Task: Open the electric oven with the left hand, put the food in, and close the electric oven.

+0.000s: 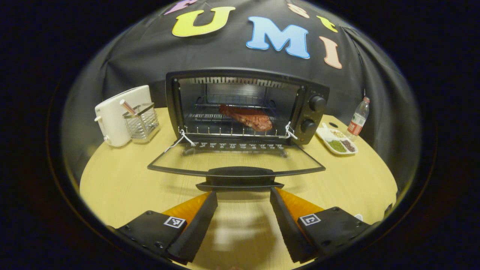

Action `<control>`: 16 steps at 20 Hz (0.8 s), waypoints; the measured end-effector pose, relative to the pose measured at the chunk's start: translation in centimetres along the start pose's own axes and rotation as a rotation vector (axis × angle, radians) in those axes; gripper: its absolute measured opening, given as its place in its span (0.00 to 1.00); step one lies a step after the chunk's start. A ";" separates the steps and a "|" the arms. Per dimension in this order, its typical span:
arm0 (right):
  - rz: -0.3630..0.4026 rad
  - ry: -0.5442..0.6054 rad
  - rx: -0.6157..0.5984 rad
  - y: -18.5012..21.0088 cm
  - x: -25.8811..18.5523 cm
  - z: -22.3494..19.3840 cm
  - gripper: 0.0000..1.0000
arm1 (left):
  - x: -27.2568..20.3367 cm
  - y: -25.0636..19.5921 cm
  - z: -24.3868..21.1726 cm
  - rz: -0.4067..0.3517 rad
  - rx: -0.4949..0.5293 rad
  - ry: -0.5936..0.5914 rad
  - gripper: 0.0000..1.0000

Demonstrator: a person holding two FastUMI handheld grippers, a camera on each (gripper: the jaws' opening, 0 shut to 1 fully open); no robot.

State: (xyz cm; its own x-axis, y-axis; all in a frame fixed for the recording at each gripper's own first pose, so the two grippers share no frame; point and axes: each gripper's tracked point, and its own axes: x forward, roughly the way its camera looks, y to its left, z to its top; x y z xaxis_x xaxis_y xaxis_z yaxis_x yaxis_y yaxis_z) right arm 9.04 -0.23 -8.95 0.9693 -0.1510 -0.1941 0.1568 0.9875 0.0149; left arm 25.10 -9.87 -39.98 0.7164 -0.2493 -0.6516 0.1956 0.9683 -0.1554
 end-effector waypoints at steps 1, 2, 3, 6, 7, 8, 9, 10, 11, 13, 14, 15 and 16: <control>-0.002 -0.006 0.004 -0.1 0.0 0.3 0.98 | -0.3 0.0 0.9 -0.001 0.004 -0.017 0.99; -0.004 -0.011 0.010 -0.2 0.0 0.5 0.98 | -0.8 -0.1 2.1 -0.001 0.020 -0.040 0.99; -0.005 -0.016 0.014 -0.2 0.0 0.6 0.98 | -1.1 -0.3 3.4 -0.002 0.046 -0.072 0.95; -0.012 -0.023 0.003 -0.6 -0.4 0.6 0.98 | -1.4 -0.2 8.7 0.007 0.121 -0.175 0.99; -0.016 -0.021 0.000 -0.9 -0.4 0.5 0.98 | -1.1 -0.4 10.2 0.002 0.126 -0.199 0.96; -0.021 -0.016 0.003 -1.1 -0.3 0.4 0.98 | -0.7 -0.4 11.3 0.001 0.126 -0.209 0.94; -0.024 -0.012 0.010 -1.1 -0.3 0.3 0.98 | -0.1 -0.2 12.0 0.002 0.121 -0.207 0.94; -0.027 -0.008 0.015 -1.2 0.2 0.0 0.98 | 0.5 0.0 12.4 0.005 0.112 -0.205 0.90; -0.031 -0.006 0.014 -1.3 0.4 -0.1 0.98 | 1.1 0.1 12.9 0.005 0.107 -0.208 0.99; -0.041 -0.004 0.006 -1.3 0.4 -0.2 0.98 | 2.2 0.3 13.5 0.013 0.124 -0.211 0.91; -0.044 -0.005 0.003 -1.2 0.4 -0.1 0.98 | 2.3 0.3 13.9 0.010 0.134 -0.218 0.95; -0.048 -0.006 0.002 -1.4 0.2 -0.1 0.98 | 2.3 0.0 14.2 0.004 0.141 -0.226 0.95; -0.050 -0.009 0.004 -1.3 0.2 0.1 0.98 | 2.0 -0.4 14.5 -0.006 0.145 -0.237 0.99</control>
State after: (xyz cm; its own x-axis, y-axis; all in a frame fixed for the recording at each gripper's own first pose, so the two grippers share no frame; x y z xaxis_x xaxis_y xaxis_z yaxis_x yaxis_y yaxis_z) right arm 9.00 -1.57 -8.89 0.9617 -0.2010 -0.1861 0.2062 0.9785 0.0091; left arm 36.17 -11.00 -30.41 0.8484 -0.2687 -0.4560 0.2820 0.9586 -0.0401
